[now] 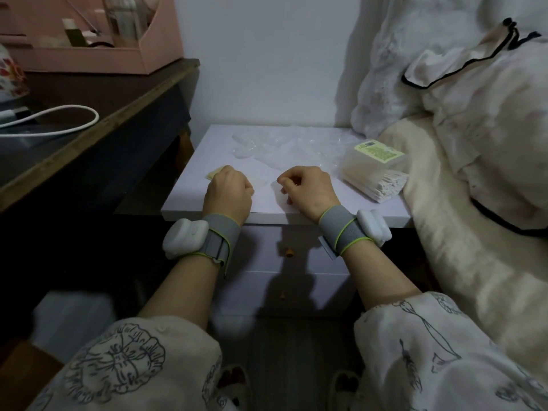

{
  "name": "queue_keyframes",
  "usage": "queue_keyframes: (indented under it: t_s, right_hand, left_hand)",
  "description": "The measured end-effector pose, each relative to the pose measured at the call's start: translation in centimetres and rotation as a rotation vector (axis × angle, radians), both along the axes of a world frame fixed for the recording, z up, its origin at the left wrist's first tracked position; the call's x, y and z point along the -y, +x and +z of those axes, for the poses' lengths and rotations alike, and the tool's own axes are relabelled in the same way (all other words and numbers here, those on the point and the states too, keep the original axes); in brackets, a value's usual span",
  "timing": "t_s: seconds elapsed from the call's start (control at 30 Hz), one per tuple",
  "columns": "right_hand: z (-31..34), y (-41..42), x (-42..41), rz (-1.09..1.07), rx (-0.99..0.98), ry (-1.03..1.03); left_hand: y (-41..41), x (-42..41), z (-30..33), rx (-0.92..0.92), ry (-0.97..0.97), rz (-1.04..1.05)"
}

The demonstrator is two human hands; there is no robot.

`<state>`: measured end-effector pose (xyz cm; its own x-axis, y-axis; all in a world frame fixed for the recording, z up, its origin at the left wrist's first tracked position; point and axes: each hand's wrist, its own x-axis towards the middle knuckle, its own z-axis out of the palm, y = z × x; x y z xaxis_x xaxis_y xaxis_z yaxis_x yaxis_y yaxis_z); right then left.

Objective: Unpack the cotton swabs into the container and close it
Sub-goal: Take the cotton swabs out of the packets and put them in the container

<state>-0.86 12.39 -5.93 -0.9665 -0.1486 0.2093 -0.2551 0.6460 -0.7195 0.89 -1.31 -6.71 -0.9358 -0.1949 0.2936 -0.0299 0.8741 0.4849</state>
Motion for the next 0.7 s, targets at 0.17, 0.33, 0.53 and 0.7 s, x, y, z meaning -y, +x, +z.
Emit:
queue_keyframes:
  t_s: [0.17, 0.33, 0.53, 0.7]
  right_hand:
    - [-0.3, -0.3, 0.1, 0.008, 0.109, -0.045]
    - [0.1, -0.4, 0.3, -0.009, 0.200, -0.183]
    - [0.2, -0.2, 0.4, -0.002, 0.261, -0.356]
    - [0.3, 0.0, 0.2, 0.071, 0.314, -0.485]
  left_hand:
    - [0.0, -0.1, -0.2, -0.042, 0.092, 0.013]
    - [0.7, -0.5, -0.4, -0.184, 0.208, -0.111]
    - [1.1, -1.3, -0.6, -0.192, 0.258, -0.223]
    - [1.1, -1.5, -0.4, -0.172, 0.310, -0.182]
